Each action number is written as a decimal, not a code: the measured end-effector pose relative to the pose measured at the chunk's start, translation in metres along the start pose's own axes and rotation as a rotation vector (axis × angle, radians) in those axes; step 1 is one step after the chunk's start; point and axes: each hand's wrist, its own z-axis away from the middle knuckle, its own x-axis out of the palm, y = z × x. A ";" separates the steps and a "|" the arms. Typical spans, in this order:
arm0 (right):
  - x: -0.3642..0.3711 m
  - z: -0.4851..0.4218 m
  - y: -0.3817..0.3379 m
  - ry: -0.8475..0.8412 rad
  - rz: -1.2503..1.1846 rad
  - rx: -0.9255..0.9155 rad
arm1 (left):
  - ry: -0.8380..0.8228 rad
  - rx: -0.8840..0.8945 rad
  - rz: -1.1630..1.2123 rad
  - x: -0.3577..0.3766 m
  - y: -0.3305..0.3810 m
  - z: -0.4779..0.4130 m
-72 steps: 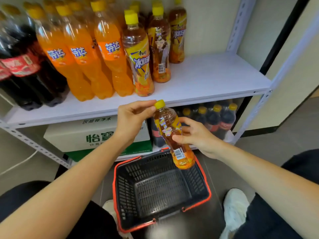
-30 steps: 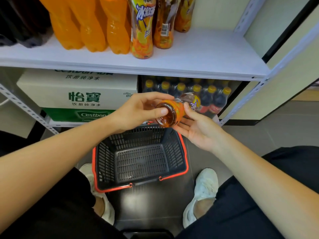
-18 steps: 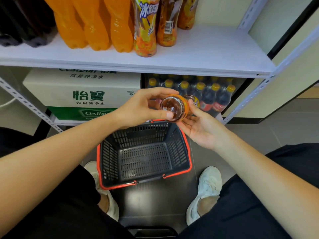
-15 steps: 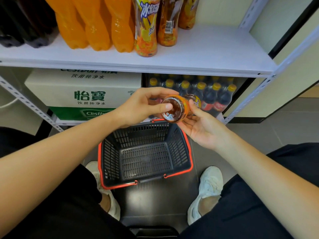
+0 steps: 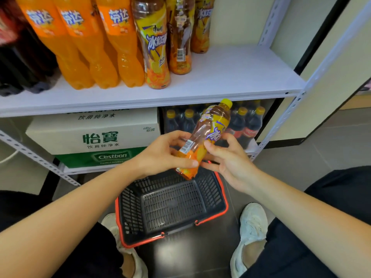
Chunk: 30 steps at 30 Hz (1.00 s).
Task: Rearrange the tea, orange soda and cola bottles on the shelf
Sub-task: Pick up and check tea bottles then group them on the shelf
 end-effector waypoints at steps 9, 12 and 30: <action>-0.010 -0.012 -0.044 0.039 0.110 -0.279 | 0.015 0.089 -0.005 -0.004 -0.014 -0.001; -0.013 -0.014 -0.050 0.058 0.098 -0.314 | 0.051 0.137 -0.050 -0.001 -0.016 -0.003; -0.008 -0.014 -0.064 -0.048 0.255 -0.305 | 0.181 0.288 0.079 0.013 0.021 -0.036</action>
